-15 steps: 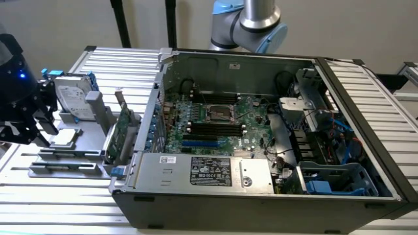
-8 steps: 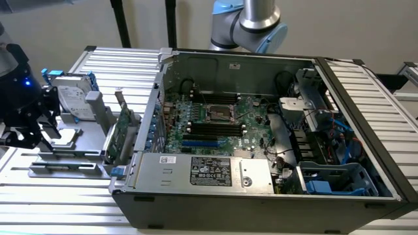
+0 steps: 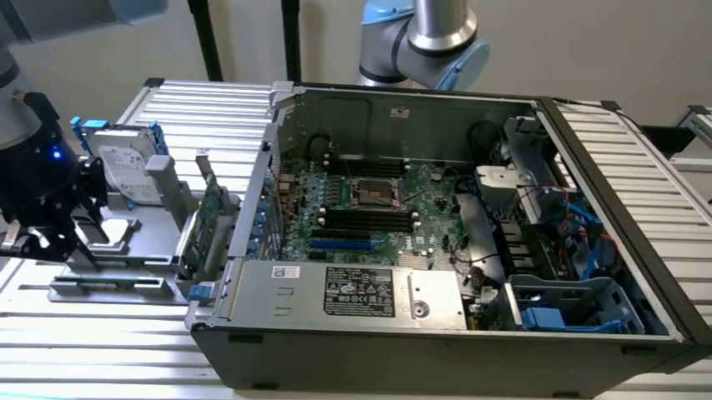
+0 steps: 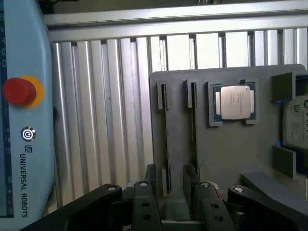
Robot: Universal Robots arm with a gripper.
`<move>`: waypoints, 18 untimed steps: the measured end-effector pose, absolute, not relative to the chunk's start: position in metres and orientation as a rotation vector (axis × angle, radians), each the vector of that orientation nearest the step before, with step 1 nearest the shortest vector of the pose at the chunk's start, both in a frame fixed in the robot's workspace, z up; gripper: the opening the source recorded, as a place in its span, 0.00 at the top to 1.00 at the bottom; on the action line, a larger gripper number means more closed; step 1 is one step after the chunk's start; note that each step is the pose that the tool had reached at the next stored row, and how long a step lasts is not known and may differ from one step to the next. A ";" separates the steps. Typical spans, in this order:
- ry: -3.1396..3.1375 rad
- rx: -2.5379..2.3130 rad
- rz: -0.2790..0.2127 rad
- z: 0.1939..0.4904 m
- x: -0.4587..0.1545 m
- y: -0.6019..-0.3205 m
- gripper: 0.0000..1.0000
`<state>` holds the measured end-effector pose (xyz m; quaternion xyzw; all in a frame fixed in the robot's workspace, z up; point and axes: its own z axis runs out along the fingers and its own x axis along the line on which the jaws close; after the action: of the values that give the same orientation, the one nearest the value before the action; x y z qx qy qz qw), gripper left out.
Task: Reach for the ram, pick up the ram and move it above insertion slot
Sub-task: 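Pick up the ram and move it above insertion slot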
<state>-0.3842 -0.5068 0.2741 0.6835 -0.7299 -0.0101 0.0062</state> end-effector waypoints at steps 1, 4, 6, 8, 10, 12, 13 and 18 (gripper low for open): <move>-2.282 2.141 -0.031 0.272 -0.384 -0.507 0.64; -2.274 2.149 -0.031 0.267 -0.384 -0.507 0.64; -2.269 2.154 -0.031 0.263 -0.384 -0.507 0.64; -2.265 2.159 -0.031 0.260 -0.384 -0.507 0.64; -2.261 2.163 -0.031 0.256 -0.384 -0.507 0.64; -2.256 2.168 -0.031 0.252 -0.384 -0.508 0.64; -2.254 2.170 -0.031 0.250 -0.384 -0.508 0.64; -2.241 2.183 -0.031 0.241 -0.385 -0.508 0.64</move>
<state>-0.3853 -0.5076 0.2414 0.6978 -0.7161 -0.0099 0.0064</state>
